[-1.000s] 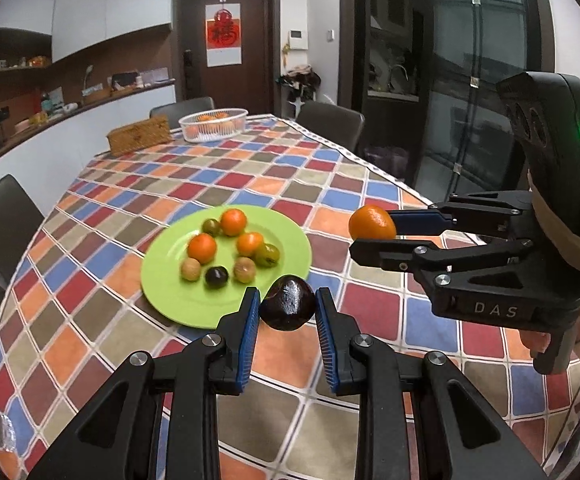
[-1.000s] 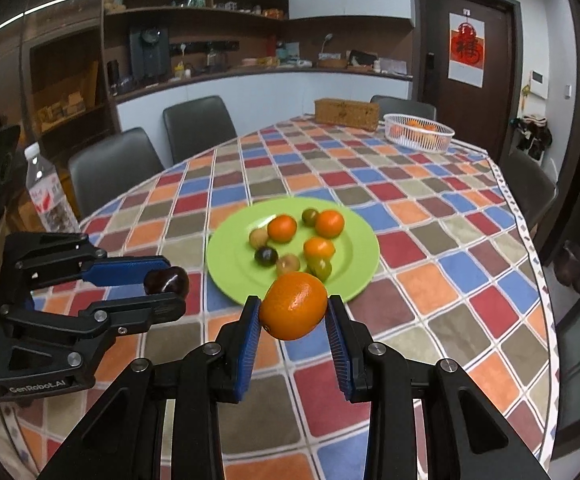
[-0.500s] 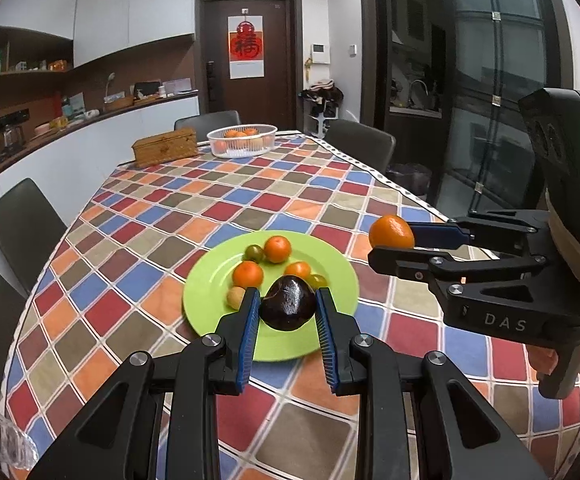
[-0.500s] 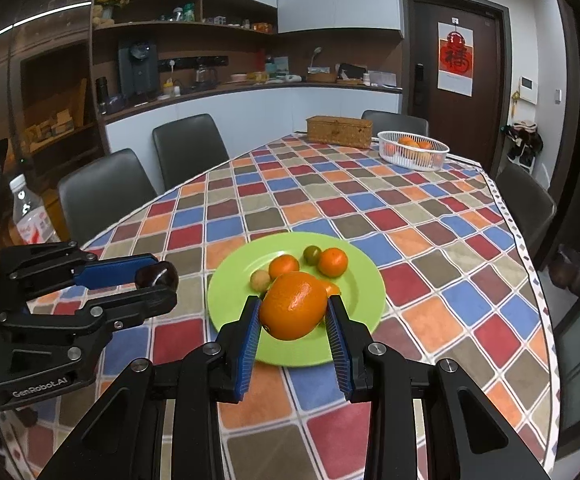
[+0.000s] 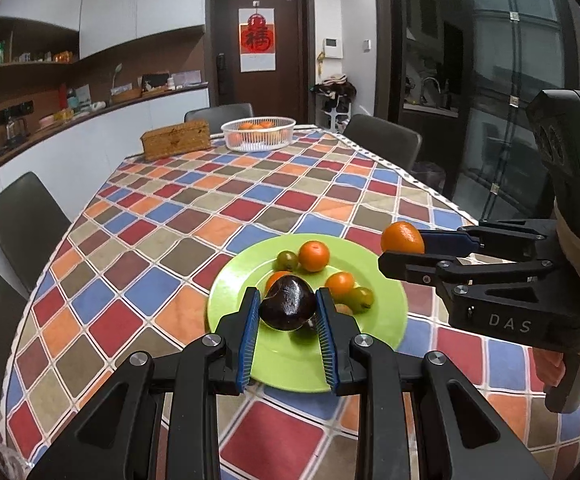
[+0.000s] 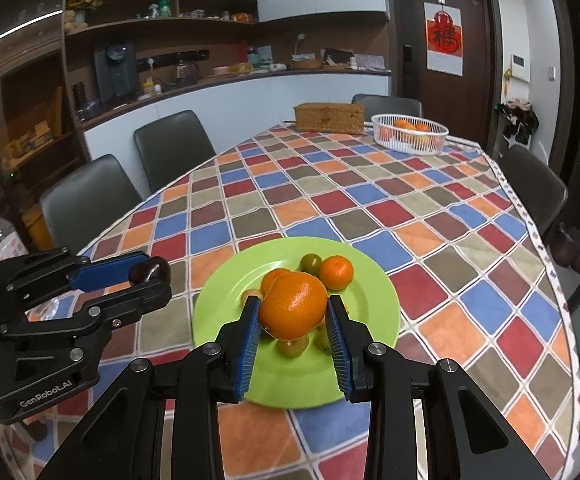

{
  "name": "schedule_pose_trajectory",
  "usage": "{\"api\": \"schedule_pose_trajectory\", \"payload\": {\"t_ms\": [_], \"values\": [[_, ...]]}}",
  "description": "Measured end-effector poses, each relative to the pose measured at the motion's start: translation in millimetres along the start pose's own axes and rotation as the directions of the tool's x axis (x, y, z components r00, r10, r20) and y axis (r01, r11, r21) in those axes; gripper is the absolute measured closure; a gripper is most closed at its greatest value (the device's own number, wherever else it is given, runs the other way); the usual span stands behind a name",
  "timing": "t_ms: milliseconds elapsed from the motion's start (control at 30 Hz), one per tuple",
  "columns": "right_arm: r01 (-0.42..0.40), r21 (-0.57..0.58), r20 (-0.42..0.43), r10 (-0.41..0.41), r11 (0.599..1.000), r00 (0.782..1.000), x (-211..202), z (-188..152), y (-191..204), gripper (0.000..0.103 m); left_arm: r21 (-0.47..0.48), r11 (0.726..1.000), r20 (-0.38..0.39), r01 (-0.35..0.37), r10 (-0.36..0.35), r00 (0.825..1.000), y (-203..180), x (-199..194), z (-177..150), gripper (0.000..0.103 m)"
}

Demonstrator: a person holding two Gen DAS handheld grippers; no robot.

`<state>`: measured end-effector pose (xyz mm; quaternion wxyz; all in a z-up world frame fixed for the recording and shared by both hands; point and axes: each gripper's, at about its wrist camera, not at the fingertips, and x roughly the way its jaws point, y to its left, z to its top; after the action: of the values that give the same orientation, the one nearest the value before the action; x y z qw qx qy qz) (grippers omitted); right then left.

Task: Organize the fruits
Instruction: 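Carry plum onto green plate with left tool while right tool carries orange there, then open left tool to release plum on plate while right tool releases orange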

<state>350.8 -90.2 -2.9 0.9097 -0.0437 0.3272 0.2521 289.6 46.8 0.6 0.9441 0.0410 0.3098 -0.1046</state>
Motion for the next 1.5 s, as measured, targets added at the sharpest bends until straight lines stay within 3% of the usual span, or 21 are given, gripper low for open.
{"api": "schedule_pose_trajectory", "payload": {"t_ms": [567, 933, 1000, 1267, 1333, 1500], "values": [[0.038, 0.009, -0.111, -0.037, 0.999, 0.993, 78.2, 13.0, -11.0, 0.069, -0.026, 1.000, -0.112, 0.003, -0.006, 0.994, 32.0, 78.8, -1.9, 0.075], [0.039, 0.010, -0.148, -0.037, 0.999, 0.988, 105.6, 13.0, -10.5, 0.068, -0.035, 0.999, -0.158, 0.007, -0.012, 0.987, 40.2, 109.4, -0.5, 0.072], [0.038, 0.009, -0.145, -0.036, 0.999, 0.989, 105.1, 12.3, -9.8, 0.064, -0.029, 1.000, -0.159, 0.008, -0.013, 0.987, 39.7, 108.4, -1.6, 0.067], [0.068, 0.018, -0.113, -0.066, 0.998, 0.991, 74.7, 3.7, -7.8, 0.063, -0.035, 0.999, -0.123, -0.016, 0.012, 0.992, 33.3, 76.8, -5.1, 0.061], [0.085, 0.019, -0.094, -0.083, 0.996, 0.992, 62.6, 2.2, -6.8, 0.054, -0.027, 0.999, -0.107, -0.036, 0.033, 0.994, 28.2, 63.8, -3.5, 0.060], [0.110, 0.050, -0.042, -0.108, 0.993, 0.993, 23.4, -2.0, -5.3, 0.049, -0.036, 0.998, -0.049, -0.047, 0.045, 0.998, 16.1, 25.9, 2.6, 0.048]]}}
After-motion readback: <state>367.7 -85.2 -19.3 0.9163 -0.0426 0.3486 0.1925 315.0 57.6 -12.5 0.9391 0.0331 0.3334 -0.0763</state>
